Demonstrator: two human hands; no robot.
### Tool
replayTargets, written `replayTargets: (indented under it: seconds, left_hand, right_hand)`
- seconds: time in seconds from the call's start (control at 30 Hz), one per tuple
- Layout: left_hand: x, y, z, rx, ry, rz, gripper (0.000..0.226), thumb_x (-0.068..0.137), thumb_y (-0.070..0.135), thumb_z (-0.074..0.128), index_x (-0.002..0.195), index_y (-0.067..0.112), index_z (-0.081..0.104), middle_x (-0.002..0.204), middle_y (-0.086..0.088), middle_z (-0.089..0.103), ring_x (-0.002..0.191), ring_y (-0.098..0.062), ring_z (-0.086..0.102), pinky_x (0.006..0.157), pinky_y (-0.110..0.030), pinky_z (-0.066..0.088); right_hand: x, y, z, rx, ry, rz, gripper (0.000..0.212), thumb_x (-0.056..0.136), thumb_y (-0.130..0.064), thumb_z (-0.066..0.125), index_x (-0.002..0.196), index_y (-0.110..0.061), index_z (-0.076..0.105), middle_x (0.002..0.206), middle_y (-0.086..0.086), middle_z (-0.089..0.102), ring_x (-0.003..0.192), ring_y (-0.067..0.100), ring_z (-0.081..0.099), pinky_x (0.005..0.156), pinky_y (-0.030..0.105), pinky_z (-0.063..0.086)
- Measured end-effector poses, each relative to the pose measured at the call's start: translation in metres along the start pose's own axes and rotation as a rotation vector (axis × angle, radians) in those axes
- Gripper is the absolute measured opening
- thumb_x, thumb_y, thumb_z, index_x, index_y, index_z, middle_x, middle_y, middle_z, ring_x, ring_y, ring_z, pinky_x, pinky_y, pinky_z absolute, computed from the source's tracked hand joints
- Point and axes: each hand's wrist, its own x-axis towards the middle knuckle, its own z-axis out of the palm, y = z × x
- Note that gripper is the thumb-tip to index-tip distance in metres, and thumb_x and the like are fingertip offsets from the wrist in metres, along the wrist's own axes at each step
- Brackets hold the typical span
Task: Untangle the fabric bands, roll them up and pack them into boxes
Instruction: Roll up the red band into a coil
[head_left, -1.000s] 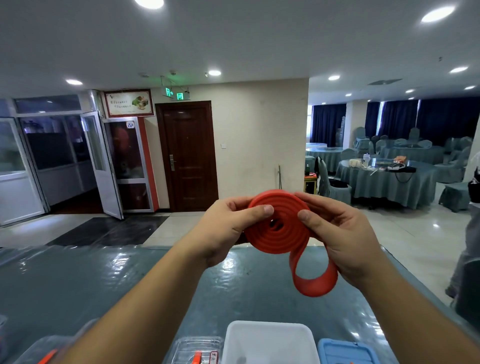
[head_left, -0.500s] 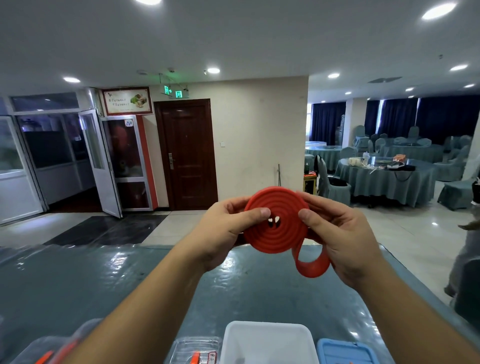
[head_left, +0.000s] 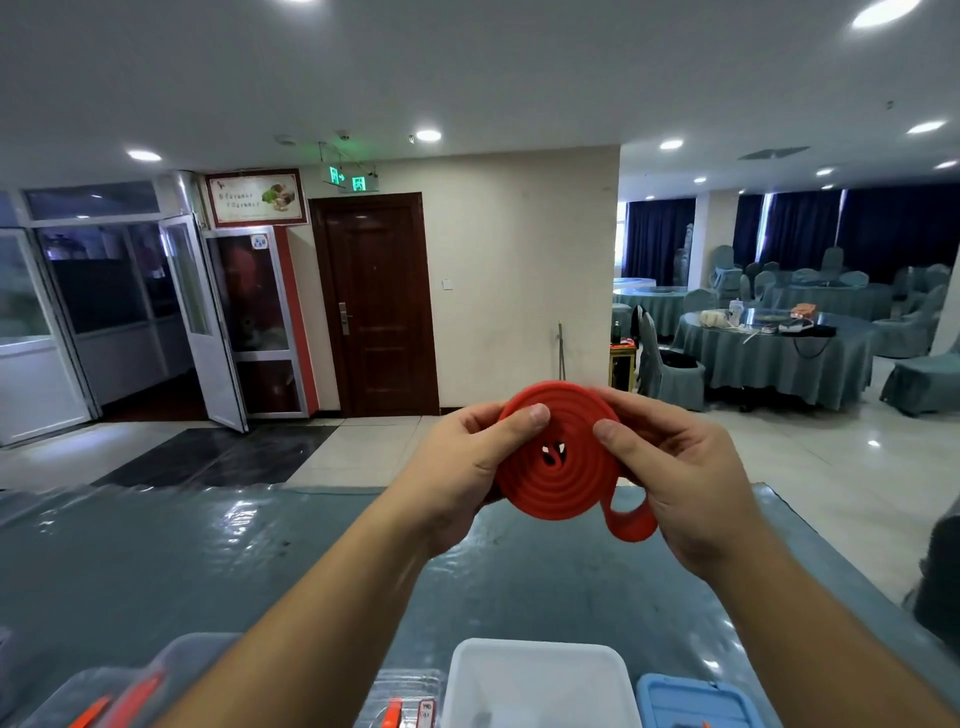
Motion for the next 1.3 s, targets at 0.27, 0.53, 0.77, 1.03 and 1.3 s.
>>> replayTargets:
  seconds: [0.27,0.53,0.77,1.03,1.3]
  left_hand:
    - [-0.001,0.003,-0.008,0.143,-0.066,-0.012,0.031,0.082,0.018,0.079,0.111,0.007,0.075,0.101,-0.014,0.079,0.087,-0.025,0.075,0.076,-0.034,0.063]
    - [-0.001,-0.004,-0.004,0.147,-0.039,-0.016,0.035,0.082,0.018,0.081,0.115,0.011,0.074,0.103,-0.012,0.079,0.088,-0.022,0.076,0.074,-0.032,0.062]
    - [0.003,-0.017,0.003,0.068,0.045,0.026,0.034,0.08,0.022,0.086,0.109,0.008,0.076,0.101,-0.015,0.078,0.087,-0.025,0.074,0.082,-0.041,0.061]
    - [0.003,-0.043,0.016,-0.04,0.136,-0.051,0.024,0.089,0.019,0.077,0.11,0.008,0.075,0.098,-0.012,0.079,0.083,-0.019,0.075,0.073,-0.032,0.063]
    - [0.013,-0.055,0.023,-0.007,0.152,-0.091,0.03,0.087,0.016,0.078,0.114,0.004,0.073,0.097,-0.01,0.079,0.082,-0.018,0.074,0.071,-0.029,0.062]
  right_hand:
    - [0.002,0.004,-0.002,0.052,0.035,0.041,0.036,0.078,-0.02,0.072,0.114,-0.012,0.074,0.102,0.013,0.08,0.095,0.033,0.077,0.08,0.038,0.064]
    - [-0.007,0.01,0.006,0.073,0.143,0.107,0.04,0.08,-0.031,0.072,0.117,-0.018,0.076,0.103,0.009,0.08,0.096,0.032,0.077,0.084,0.047,0.06]
    - [-0.008,0.01,0.015,0.125,0.273,0.131,0.028,0.075,-0.041,0.073,0.093,-0.02,0.068,0.082,0.006,0.076,0.061,0.018,0.062,0.047,0.027,0.043]
    - [-0.017,0.027,0.01,0.157,0.295,0.166,0.021,0.087,-0.017,0.072,0.108,-0.014,0.074,0.101,0.005,0.081,0.094,0.02,0.076,0.083,0.033,0.062]
    - [-0.019,0.039,-0.008,0.193,0.328,0.215,0.016,0.087,-0.012,0.075,0.103,-0.012,0.072,0.099,0.01,0.08,0.086,0.02,0.076,0.073,0.03,0.061]
